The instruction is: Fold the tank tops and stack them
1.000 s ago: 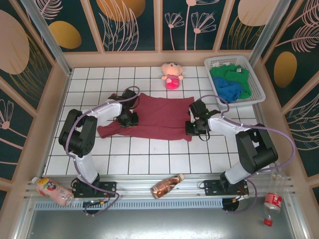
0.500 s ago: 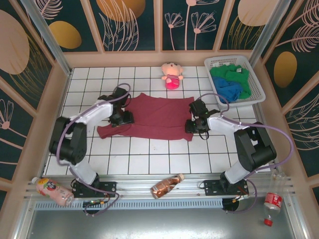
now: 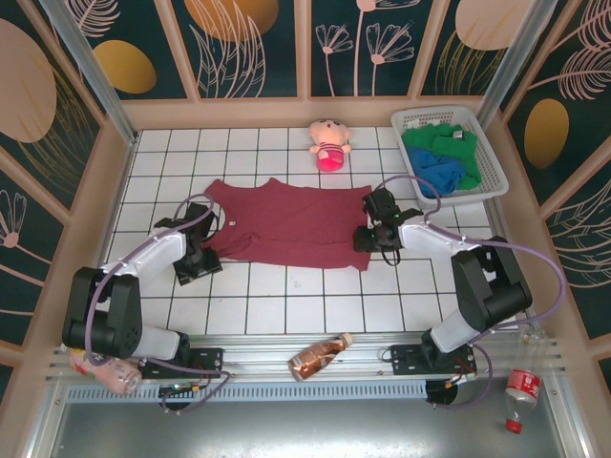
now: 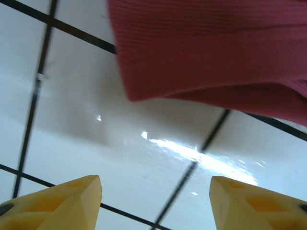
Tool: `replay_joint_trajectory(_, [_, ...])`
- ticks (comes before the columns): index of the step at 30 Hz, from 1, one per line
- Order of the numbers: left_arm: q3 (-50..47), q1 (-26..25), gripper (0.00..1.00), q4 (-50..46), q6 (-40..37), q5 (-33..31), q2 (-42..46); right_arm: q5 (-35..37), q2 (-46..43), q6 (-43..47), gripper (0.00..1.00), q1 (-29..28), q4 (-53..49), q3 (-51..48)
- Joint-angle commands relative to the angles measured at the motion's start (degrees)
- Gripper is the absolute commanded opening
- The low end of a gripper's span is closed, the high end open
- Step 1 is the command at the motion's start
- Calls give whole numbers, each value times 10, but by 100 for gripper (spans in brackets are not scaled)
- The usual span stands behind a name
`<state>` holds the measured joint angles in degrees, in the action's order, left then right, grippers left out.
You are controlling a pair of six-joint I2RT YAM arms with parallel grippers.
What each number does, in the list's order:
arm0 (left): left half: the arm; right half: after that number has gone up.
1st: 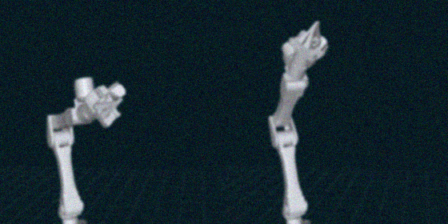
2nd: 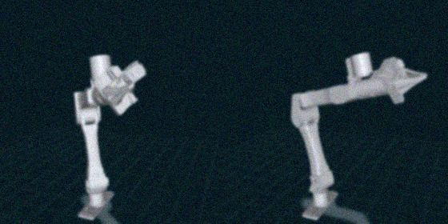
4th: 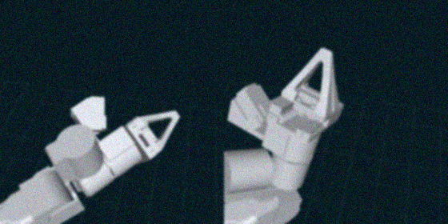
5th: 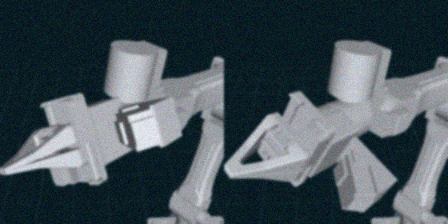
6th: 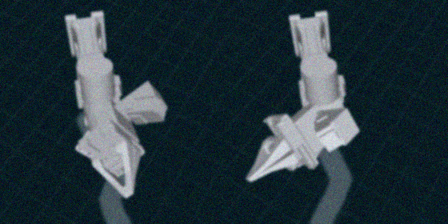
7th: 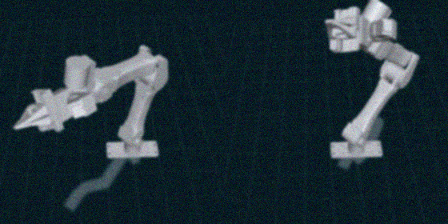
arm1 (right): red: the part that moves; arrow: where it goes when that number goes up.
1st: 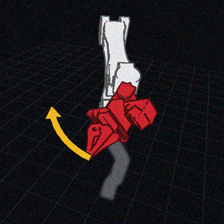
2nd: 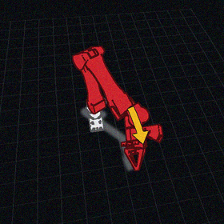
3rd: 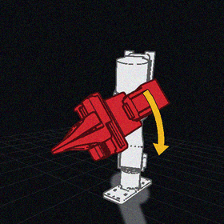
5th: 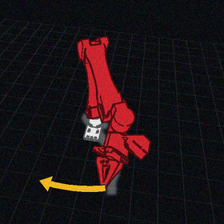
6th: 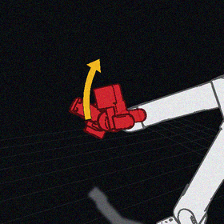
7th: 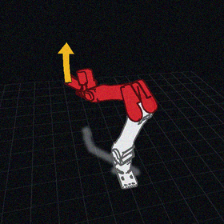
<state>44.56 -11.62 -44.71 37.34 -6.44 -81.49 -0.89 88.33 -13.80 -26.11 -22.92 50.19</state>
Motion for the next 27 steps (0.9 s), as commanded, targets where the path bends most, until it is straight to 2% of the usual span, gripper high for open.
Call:
replay_joint_trajectory(1, [-1,17,61,48,-6,-59,-13,8,-42,3,50,4,-10,18])
replay_joint_trajectory(9, [22,20,56,90,-36,-68,-66,-28,-94,-18,51,2,-16,-1])
replay_joint_trajectory(13, [48,20,48,77,-53,-100,-77,-30,-101,-22,51,1,-19,-10])
replay_joint_trajectory(19, [79,21,42,56,-90,-137,-93,-40,-99,-38,50,-17,-1,-33])
replay_joint_trajectory(27, [108,29,30,67,-137,-133,-135,-50,-87,-57,48,-38,24,-62])
